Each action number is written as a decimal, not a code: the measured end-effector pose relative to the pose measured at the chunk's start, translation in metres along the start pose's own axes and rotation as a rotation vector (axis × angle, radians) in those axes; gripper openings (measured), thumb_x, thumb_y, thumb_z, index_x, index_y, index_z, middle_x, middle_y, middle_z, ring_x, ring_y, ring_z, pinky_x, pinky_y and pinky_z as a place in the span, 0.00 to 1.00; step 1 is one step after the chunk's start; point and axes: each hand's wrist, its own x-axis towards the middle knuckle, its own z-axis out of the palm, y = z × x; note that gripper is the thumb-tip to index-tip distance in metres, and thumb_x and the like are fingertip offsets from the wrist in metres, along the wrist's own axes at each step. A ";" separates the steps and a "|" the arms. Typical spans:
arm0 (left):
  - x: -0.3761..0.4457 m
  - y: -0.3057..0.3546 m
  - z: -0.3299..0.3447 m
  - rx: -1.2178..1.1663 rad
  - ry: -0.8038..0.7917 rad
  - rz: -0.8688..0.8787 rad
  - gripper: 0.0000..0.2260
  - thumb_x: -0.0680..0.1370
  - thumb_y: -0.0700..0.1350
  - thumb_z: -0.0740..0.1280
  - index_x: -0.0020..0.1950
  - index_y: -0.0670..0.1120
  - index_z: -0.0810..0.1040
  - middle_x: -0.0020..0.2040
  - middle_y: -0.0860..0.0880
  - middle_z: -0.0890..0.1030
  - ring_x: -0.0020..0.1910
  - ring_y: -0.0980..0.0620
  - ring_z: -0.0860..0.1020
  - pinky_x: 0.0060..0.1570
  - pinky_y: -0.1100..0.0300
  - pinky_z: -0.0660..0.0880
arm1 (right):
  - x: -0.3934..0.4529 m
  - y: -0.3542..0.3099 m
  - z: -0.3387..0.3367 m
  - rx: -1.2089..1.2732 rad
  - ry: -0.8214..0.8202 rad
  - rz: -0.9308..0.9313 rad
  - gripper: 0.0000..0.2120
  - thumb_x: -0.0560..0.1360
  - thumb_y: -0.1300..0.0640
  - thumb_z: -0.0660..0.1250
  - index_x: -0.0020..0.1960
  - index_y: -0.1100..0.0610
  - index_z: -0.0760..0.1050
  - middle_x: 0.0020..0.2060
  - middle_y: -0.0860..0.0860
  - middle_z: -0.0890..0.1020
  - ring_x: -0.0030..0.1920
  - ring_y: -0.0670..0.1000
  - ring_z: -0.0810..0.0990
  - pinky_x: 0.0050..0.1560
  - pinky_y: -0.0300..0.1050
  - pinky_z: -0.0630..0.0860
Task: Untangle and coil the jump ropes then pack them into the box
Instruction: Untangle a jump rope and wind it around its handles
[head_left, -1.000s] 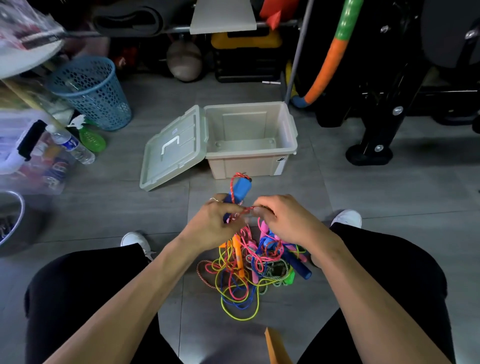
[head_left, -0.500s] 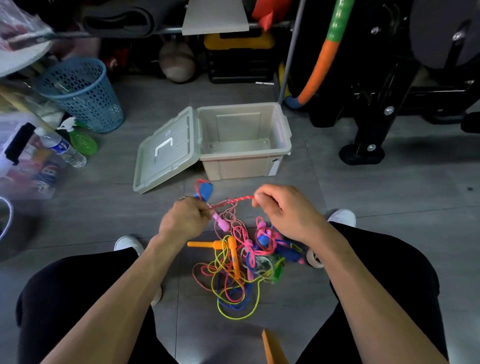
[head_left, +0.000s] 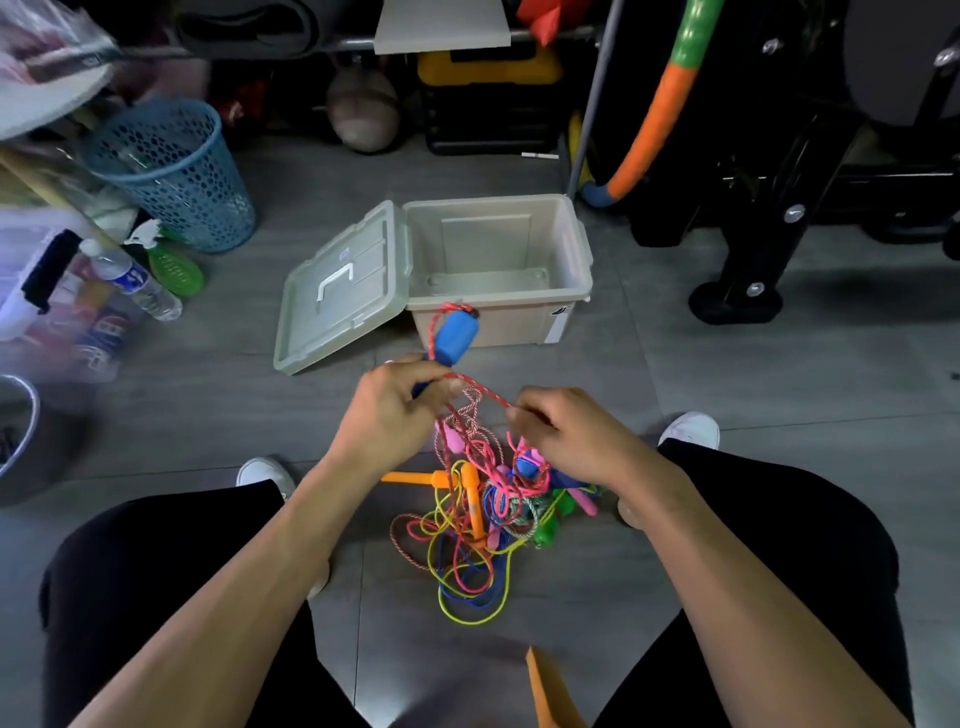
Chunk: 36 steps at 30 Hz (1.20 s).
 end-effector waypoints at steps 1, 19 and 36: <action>0.001 -0.001 -0.006 -0.028 0.041 -0.069 0.06 0.78 0.46 0.69 0.42 0.49 0.82 0.33 0.53 0.75 0.27 0.60 0.70 0.31 0.64 0.67 | 0.000 0.007 0.002 0.001 -0.017 0.027 0.13 0.81 0.52 0.60 0.44 0.58 0.76 0.37 0.55 0.81 0.39 0.56 0.79 0.41 0.50 0.74; -0.014 -0.011 0.012 0.313 -0.260 0.065 0.07 0.78 0.53 0.66 0.48 0.51 0.81 0.48 0.51 0.77 0.45 0.48 0.77 0.45 0.49 0.76 | -0.007 0.008 0.016 -0.099 -0.029 -0.042 0.16 0.81 0.48 0.57 0.44 0.58 0.75 0.36 0.54 0.80 0.37 0.56 0.78 0.39 0.59 0.75; -0.008 -0.010 0.014 0.254 -0.143 0.130 0.18 0.70 0.54 0.73 0.59 0.58 0.77 0.59 0.52 0.74 0.48 0.47 0.77 0.48 0.50 0.77 | -0.005 0.009 0.016 -0.044 -0.094 -0.044 0.12 0.81 0.53 0.61 0.44 0.57 0.78 0.33 0.52 0.79 0.36 0.54 0.77 0.38 0.50 0.73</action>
